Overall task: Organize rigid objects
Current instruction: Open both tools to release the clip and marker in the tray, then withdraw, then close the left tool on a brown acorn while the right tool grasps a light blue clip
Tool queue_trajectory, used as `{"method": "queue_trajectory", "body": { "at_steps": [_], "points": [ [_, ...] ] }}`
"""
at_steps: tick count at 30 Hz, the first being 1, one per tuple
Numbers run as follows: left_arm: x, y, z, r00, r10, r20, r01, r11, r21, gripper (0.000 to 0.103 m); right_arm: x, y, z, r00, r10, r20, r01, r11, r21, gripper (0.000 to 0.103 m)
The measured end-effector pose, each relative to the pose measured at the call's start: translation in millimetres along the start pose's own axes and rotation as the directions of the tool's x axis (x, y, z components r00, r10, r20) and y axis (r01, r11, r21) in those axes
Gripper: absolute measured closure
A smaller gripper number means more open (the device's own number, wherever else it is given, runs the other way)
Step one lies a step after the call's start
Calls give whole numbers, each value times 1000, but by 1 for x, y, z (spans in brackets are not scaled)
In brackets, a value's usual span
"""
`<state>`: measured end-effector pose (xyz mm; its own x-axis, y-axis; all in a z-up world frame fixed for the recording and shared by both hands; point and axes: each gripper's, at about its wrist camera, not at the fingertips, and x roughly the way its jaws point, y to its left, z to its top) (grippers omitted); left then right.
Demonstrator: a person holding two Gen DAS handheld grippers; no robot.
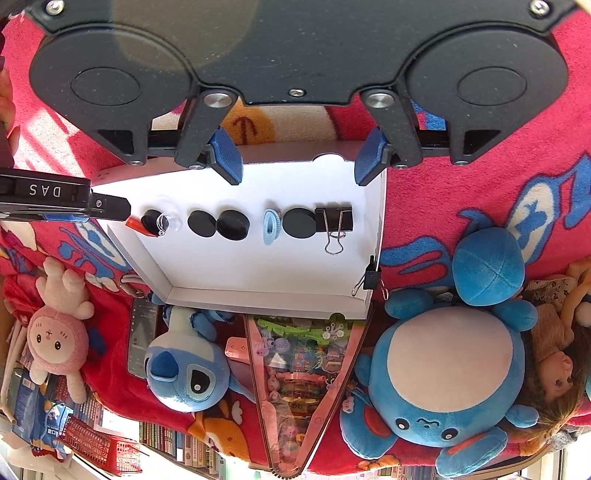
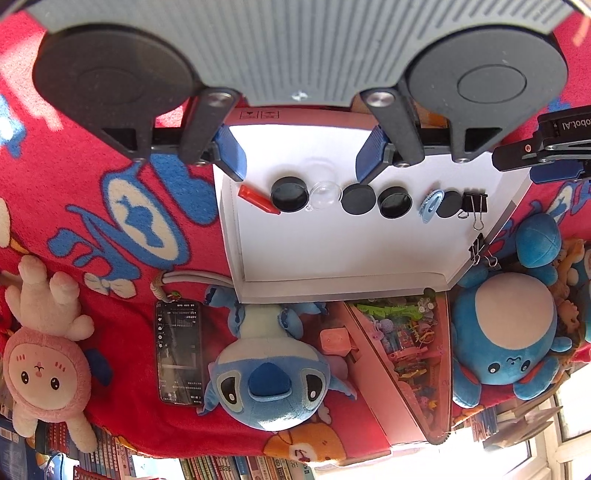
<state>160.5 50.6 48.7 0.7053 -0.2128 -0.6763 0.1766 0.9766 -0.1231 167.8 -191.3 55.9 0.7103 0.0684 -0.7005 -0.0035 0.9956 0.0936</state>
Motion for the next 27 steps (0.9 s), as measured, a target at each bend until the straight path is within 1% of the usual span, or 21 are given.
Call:
{"method": "queue_trajectory", "body": {
  "at_steps": [4,7,9,12,19,27],
  "points": [
    [-12,-2,-11,1000,-22,11,22,1000,4,33,-9,5,-7,1000,22,20,-21,999,-34,22],
    [-21,-2,-19,999,-24,26,24,1000,20,27,-16,10,-13,998,52,33,-50,997,-60,21],
    [-27,-3,-24,999,-22,38,21,999,39,24,-21,13,-18,996,67,50,-63,995,-82,18],
    [-34,-4,-32,999,-19,43,16,998,62,23,-28,18,-26,993,89,80,-79,988,-131,16],
    [-44,1,-49,999,-29,34,28,998,51,20,-42,29,-45,981,149,123,-118,967,-228,12],
    [-50,3,-69,999,-9,45,6,998,65,16,-50,34,-66,973,197,122,-161,952,-260,9]
  ]
}}
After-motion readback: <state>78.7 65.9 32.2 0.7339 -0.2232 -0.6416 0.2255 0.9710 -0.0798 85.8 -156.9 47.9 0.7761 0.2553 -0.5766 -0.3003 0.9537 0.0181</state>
